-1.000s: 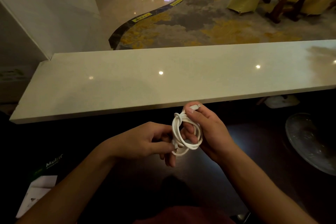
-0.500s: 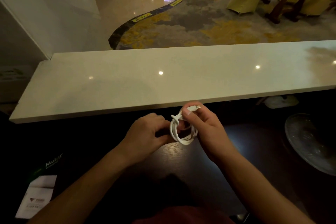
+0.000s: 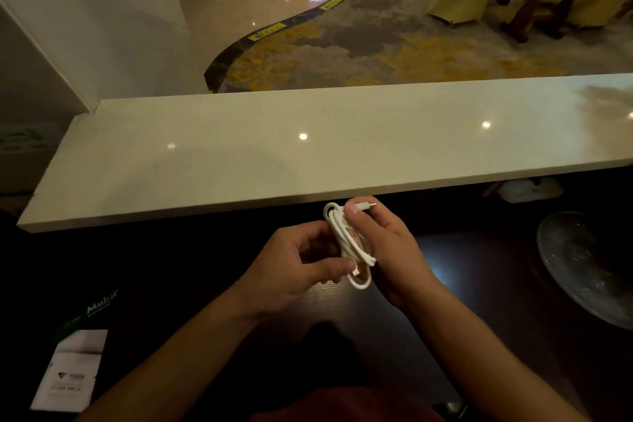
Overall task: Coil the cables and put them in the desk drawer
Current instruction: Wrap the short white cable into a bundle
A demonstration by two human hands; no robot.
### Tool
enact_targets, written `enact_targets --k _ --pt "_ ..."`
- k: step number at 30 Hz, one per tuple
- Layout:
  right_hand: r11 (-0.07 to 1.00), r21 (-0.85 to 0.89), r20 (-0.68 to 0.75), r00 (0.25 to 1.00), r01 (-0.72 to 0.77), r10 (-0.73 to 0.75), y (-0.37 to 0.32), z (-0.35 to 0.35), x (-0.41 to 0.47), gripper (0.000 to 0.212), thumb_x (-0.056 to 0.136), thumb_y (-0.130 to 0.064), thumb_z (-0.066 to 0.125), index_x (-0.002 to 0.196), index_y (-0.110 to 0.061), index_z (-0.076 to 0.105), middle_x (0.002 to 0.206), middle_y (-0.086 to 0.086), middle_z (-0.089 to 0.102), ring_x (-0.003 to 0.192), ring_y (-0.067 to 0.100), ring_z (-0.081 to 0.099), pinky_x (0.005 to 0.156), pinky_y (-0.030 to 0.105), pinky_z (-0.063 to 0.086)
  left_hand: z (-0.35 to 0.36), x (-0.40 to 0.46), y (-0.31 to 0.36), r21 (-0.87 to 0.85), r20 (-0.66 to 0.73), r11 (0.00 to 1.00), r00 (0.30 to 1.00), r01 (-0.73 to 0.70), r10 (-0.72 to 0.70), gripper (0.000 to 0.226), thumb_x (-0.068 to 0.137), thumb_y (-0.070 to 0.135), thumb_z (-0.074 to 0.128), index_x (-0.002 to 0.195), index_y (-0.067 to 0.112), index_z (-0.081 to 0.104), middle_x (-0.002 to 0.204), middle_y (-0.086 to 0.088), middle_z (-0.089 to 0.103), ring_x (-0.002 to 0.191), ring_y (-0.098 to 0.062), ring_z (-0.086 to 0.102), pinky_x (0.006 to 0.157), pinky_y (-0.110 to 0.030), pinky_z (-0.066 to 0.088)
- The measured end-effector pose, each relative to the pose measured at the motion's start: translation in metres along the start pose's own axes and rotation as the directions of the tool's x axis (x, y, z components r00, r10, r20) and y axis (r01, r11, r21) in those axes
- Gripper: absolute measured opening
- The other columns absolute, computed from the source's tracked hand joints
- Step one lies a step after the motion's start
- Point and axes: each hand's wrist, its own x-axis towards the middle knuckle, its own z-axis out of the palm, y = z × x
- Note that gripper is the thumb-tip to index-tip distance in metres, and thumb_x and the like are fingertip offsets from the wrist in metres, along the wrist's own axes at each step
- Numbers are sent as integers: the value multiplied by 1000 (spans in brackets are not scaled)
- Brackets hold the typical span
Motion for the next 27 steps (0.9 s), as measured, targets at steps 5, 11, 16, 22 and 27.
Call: enact_targets --k 5,11,16,22,27 --pt "996 52 15 997 -77 77 -5 1 0 18 99 -19 60 84 -16 70 78 5 69 67 15 66 55 26 51 -2 -1 0 118 -49 992 998 -38 44 38 79 24 80 113 16 67 102 -3 77 91 -20 75 80 -31 60" --pt "1000 5 0 1000 -27 27 -5 0 1 20 101 -21 58 85 -19 71 82 10 68 71 19 64 60 30 53 5 -1 -4 -17 -178 1000 984 -10 7 31 82 3 78 110 12 69 105 0 78 100 -13 74 83 -25 58" --pt "988 -143 -54 996 60 -68 -3 3 -1 14 101 -17 59 94 -8 67 72 2 69 64 13 65 55 27 51 12 0 -5 -168 -200 986 980 -20 -14 36 77 9 78 112 9 70 105 -7 78 102 -22 75 89 -33 60" --pt "998 -64 -41 999 -10 8 -5 0 1 15 100 -18 59 88 -13 67 65 -3 66 52 7 61 46 20 45 11 -6 -8 -299 -46 954 999 -31 17 37 84 3 73 120 14 72 118 -12 75 115 -28 70 96 -35 56" --pt "990 -138 -22 1000 6 -9 3 0 2 15 99 -22 61 92 -12 69 74 4 67 63 15 63 55 27 49 13 -8 -6 -222 -86 974 996 -47 28 35 77 14 77 112 19 75 106 -10 78 100 -19 74 85 -26 57"
